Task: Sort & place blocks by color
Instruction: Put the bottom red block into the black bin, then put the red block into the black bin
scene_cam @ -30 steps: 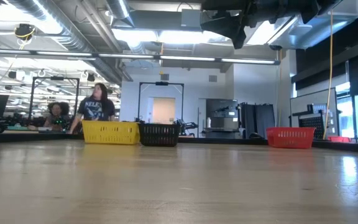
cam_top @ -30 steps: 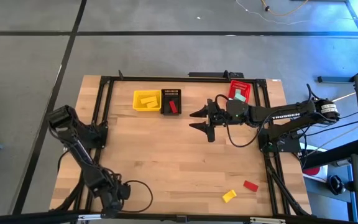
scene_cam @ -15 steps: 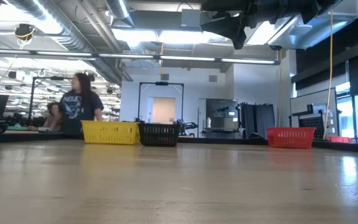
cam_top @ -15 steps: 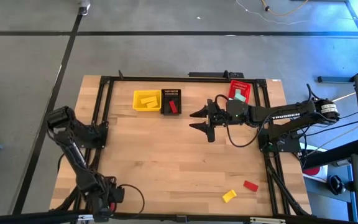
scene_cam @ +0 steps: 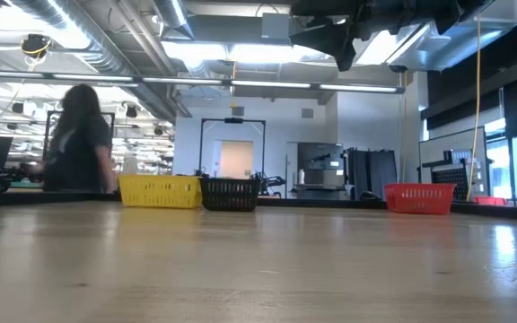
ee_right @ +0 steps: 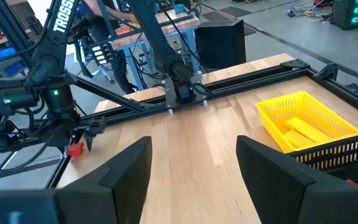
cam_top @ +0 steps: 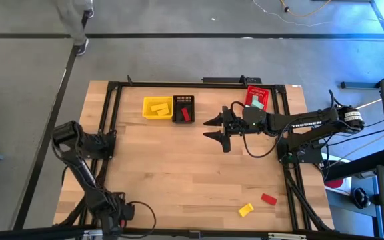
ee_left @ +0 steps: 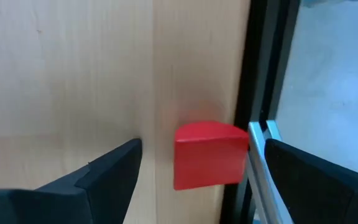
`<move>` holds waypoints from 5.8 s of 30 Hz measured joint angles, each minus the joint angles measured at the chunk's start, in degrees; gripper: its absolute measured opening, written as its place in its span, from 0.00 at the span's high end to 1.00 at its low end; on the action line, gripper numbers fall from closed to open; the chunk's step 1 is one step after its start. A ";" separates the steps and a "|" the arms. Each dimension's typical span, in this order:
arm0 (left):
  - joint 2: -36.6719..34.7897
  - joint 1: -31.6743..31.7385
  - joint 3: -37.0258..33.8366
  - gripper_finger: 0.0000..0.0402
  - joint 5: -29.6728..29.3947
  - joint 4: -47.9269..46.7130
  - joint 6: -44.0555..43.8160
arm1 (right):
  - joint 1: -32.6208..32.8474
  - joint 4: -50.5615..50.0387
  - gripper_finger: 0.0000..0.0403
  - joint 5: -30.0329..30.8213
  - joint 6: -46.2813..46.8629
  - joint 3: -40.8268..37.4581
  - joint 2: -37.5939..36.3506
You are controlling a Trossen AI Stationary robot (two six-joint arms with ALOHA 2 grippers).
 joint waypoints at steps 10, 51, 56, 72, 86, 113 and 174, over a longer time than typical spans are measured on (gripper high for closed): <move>0.69 -0.02 0.13 0.20 -1.74 -0.61 -0.21 | 0.00 0.02 0.41 0.00 0.11 0.00 0.00; -16.23 14.84 -0.15 0.61 -17.09 -13.70 13.84 | -0.01 -0.37 0.41 0.00 -0.13 -0.02 -0.02; -23.04 25.81 -0.15 0.61 -24.32 -15.98 23.52 | 0.00 -0.21 0.41 -0.02 1.12 -0.02 -0.02; -37.11 68.63 -3.36 0.61 -19.84 16.09 57.08 | -0.02 18.69 0.41 -0.11 -1.59 -0.07 -0.24; -35.56 77.89 -24.70 0.61 0.48 62.47 46.41 | 0.00 23.17 0.41 0.46 0.09 -0.04 -0.46; -2.09 84.81 1.52 0.60 -5.65 25.58 63.53 | 0.00 23.23 0.41 2.97 2.97 -0.04 -0.42; -47.76 63.74 -21.33 0.33 -8.29 59.59 49.30 | 0.09 23.19 0.41 1.57 -1.09 0.00 -0.39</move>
